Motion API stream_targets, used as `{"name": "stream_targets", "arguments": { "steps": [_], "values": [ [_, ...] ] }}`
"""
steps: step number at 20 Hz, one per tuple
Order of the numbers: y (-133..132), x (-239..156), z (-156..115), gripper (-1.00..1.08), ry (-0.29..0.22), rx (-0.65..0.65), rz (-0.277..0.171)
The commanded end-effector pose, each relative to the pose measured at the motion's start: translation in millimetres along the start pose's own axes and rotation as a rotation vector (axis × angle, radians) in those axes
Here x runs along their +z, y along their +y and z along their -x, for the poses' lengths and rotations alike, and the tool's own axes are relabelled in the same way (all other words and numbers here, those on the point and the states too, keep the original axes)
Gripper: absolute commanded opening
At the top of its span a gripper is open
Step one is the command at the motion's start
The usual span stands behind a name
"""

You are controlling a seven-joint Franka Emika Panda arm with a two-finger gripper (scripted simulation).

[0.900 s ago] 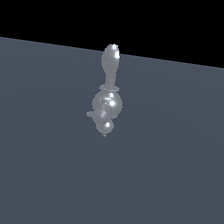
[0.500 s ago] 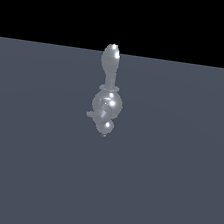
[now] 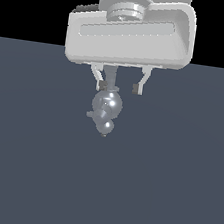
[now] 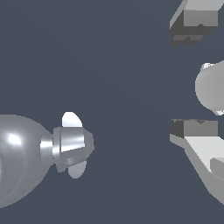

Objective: Turn on the faucet by rotating a designated handle.

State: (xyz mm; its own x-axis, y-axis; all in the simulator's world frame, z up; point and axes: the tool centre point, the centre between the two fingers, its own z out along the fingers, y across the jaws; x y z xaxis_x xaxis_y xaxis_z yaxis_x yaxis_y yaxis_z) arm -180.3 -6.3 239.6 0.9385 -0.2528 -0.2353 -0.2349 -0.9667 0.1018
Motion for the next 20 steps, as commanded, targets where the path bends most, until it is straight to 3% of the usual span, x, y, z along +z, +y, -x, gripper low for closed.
{"name": "stream_targets", "arguments": {
  "steps": [1,2,3,4,5,6,7,8,9,10,11,12,13,14,15,16,17,18,19,20],
  "values": [
    [-4,24,-28,0.17,-0.012,0.131,-0.061],
    [24,25,-29,0.17,-0.016,0.188,-0.094],
    [0,58,-11,0.31,-0.069,0.162,-0.064],
    [-21,31,-46,0.28,0.007,0.197,-0.118],
    [-20,31,-46,0.28,0.008,0.197,-0.119],
    [-16,51,-47,0.66,-0.02,0.245,-0.125],
    [17,88,-22,0.57,-0.085,0.321,-0.113],
    [25,96,-28,0.57,-0.105,0.344,-0.11],
    [-9,84,-41,0.73,-0.085,0.32,-0.149],
    [10,127,-19,0.4,-0.113,0.312,-0.053],
    [8,129,-20,0.4,-0.116,0.312,-0.044],
    [-74,92,-71,-0.52,-0.042,0.285,-0.107],
    [-71,77,-60,-0.52,-0.003,0.271,-0.141],
    [-86,78,-61,0.84,-0.008,0.317,-0.174],
    [-99,82,-61,-0.25,-0.015,0.347,-0.191],
    [-105,91,-60,0.32,-0.034,0.4,-0.205],
    [-95,101,-66,-0.5,-0.054,0.487,-0.225],
    [-106,112,-62,0.57,-0.072,0.525,-0.227],
    [-76,122,-71,-0.59,-0.083,0.625,-0.234],
    [-68,123,-74,-0.59,-0.085,0.645,-0.236]
  ]
}}
